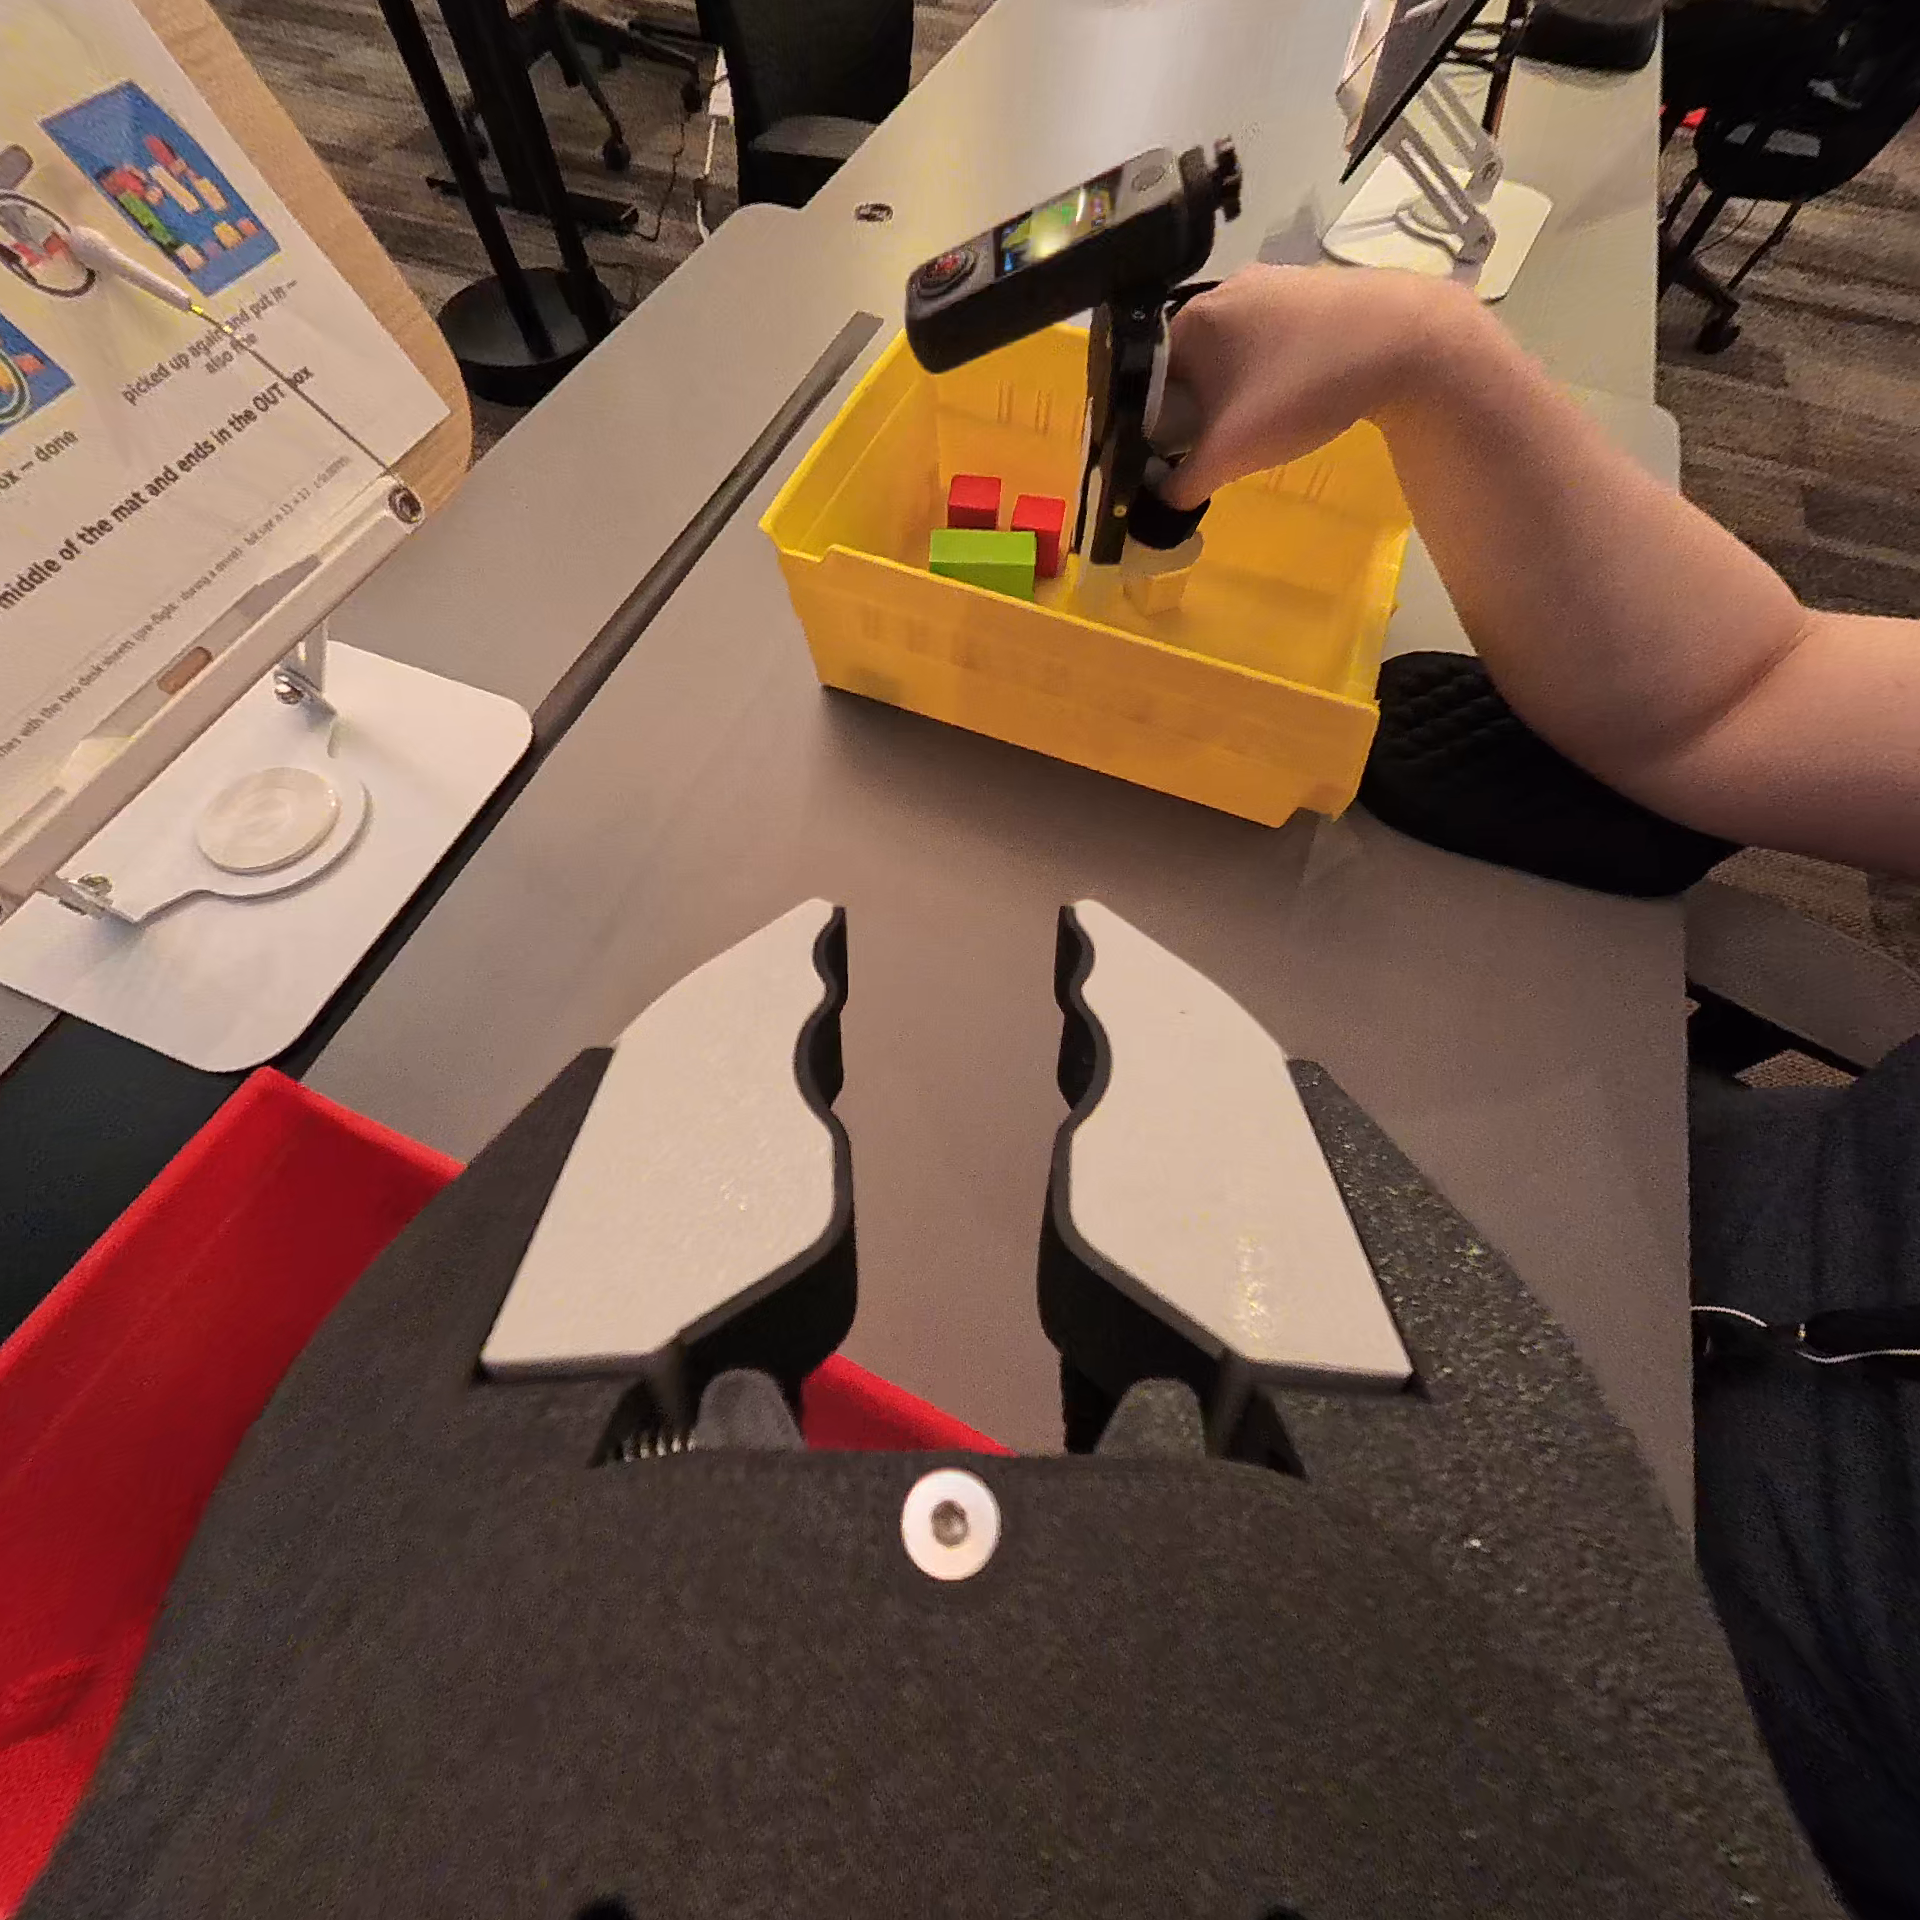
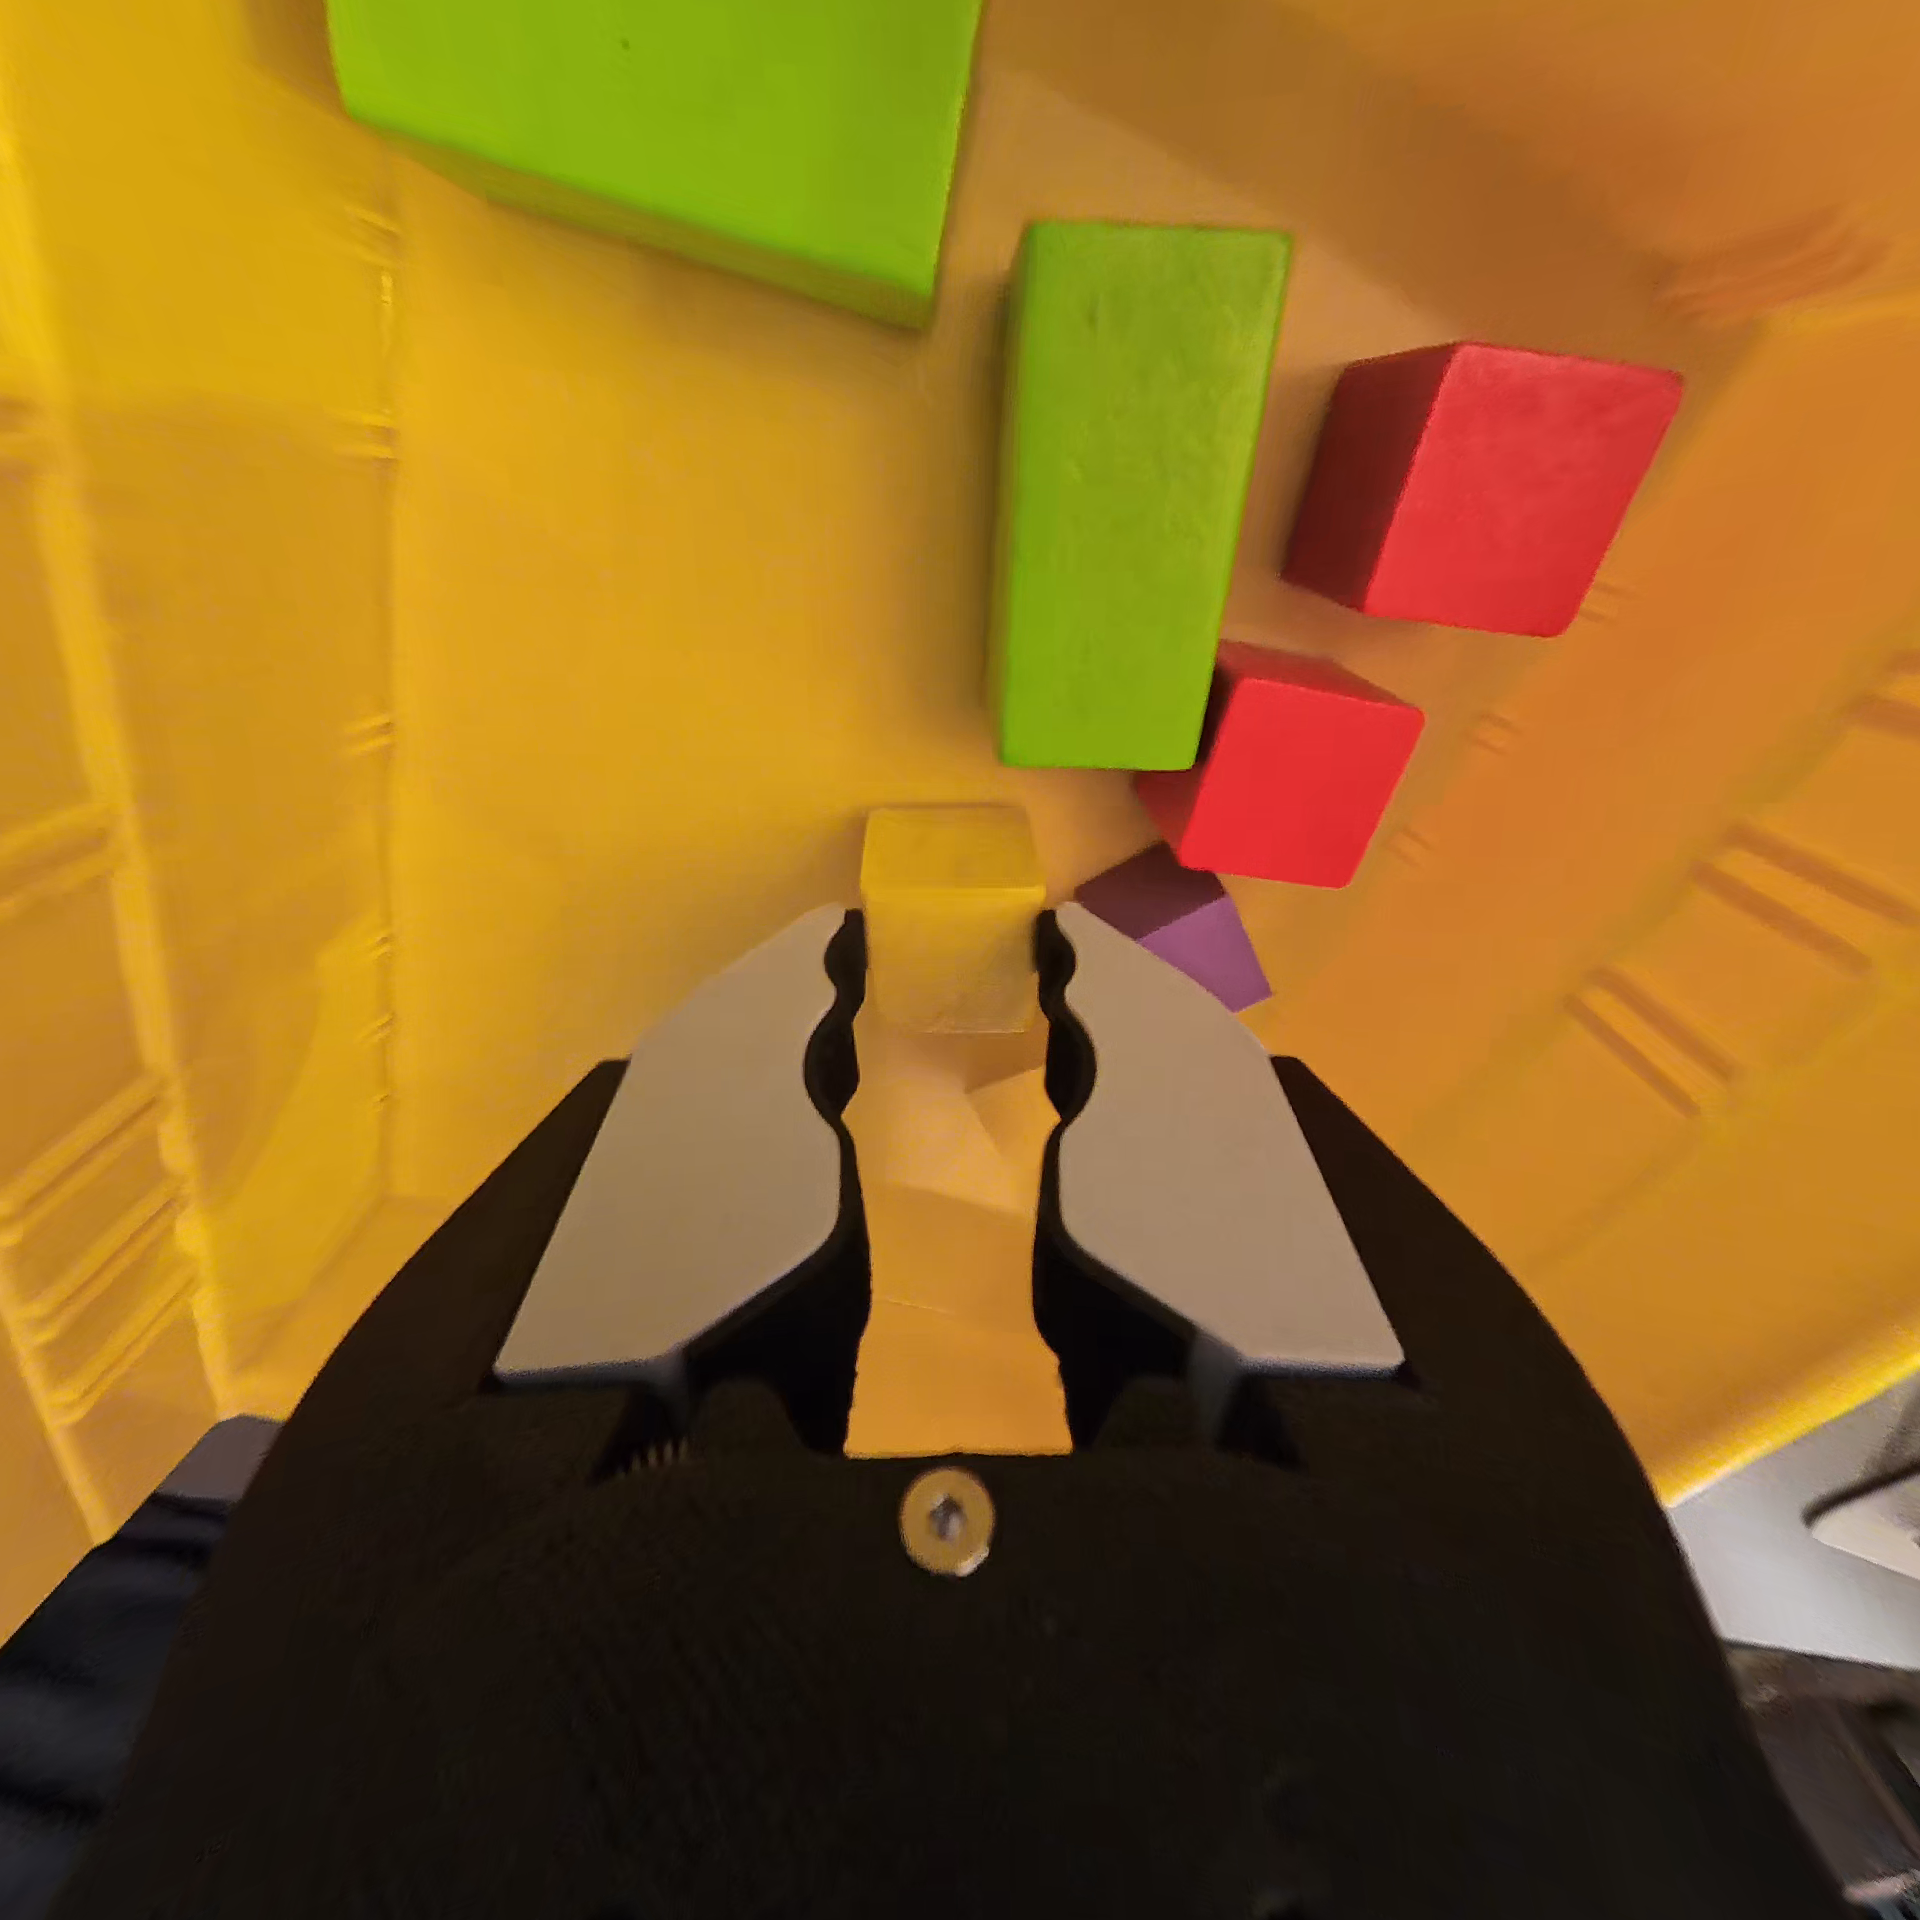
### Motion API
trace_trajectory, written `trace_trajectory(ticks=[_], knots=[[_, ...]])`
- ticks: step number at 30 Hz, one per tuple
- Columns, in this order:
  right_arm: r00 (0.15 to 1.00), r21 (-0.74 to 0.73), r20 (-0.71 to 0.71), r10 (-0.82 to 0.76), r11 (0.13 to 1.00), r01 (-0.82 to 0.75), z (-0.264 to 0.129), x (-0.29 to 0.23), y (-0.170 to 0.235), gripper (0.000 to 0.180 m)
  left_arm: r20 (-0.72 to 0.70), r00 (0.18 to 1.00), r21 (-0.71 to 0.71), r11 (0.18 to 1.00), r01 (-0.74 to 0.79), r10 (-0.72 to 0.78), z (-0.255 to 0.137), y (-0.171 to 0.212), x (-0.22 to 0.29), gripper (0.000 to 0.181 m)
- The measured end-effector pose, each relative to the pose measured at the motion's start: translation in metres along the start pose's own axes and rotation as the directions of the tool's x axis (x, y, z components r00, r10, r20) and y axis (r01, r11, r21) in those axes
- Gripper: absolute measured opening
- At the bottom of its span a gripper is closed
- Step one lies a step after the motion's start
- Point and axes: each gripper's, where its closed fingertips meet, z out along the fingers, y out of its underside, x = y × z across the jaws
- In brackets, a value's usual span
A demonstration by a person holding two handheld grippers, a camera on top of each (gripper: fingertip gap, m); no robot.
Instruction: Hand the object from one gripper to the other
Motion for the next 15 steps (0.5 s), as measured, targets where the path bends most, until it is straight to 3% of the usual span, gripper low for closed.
trace_trajectory(ticks=[4,9,15], knots=[[1.000,0.000,-0.007,-0.007,1.000,0.007,0.001,0.000,-0.002,0.034,0.147,0.989,-0.065,0.998,0.007,0.003,-0.009,0.013,-0.026,0.038],[0.999,-0.011,-0.003,-0.041,0.999,0.041,-0.001,0.000,0.001,0.040,0.392,0.920,-0.266,0.957,0.120,-0.007,-0.038,0.063,-0.077,0.038],[0.997,0.110,0.005,-0.078,0.991,0.077,-0.026,-0.006,-0.008,0.047,0.540,0.840,-0.358,0.888,0.288,-0.054,-0.043,0.116,-0.135,0.039]])
